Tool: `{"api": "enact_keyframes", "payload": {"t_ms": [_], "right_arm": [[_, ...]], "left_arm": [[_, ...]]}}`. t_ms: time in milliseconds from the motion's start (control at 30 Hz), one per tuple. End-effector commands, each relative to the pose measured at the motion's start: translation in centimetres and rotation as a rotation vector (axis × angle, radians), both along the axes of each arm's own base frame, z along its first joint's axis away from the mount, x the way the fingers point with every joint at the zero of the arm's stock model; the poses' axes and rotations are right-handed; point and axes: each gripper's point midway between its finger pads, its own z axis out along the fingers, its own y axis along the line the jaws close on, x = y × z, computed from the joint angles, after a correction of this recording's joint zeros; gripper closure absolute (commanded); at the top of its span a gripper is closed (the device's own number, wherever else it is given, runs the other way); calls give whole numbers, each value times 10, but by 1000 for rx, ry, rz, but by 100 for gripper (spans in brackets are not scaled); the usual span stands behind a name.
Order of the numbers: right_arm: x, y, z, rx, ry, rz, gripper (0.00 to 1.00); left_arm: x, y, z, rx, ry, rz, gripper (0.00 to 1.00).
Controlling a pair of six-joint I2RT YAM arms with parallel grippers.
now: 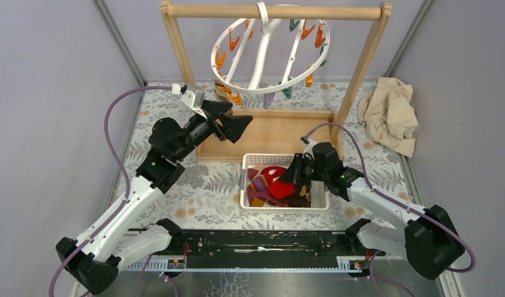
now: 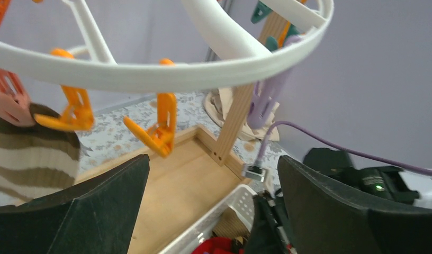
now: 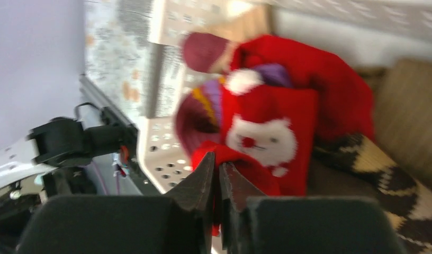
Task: Remove the socks clipped to the hanger
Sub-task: Place the sock in the bin.
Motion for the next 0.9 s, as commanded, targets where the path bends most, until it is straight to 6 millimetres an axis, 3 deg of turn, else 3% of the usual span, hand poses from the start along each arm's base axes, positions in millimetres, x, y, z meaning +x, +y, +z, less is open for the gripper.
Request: {"api": "enact_keyframes", "payload": {"t_ms": [0, 67, 133, 267, 367, 500, 867], "right_arm": [[5, -31, -48, -220, 28, -81, 78], [3, -42, -59, -287, 51, -100, 62], [4, -49, -58, -317, 40, -122, 47], [13, -59, -28, -348, -52, -154, 36], [17, -64, -2, -393, -129, -145, 35], [16, -61, 16, -454, -183, -85, 35], [-15, -3, 7, -604, -278, 107, 40]], "left_arm": [[-20, 4, -12, 9, 61, -9, 1], [-29, 5, -15, 0, 88, -19, 1], [-38, 6, -20, -8, 108, -32, 1], [-46, 9, -36, 14, 155, -26, 1], [-49, 10, -50, 43, 193, -18, 1], [-47, 13, -69, 85, 247, 19, 1], [-56, 21, -90, 98, 305, 33, 1]]}}
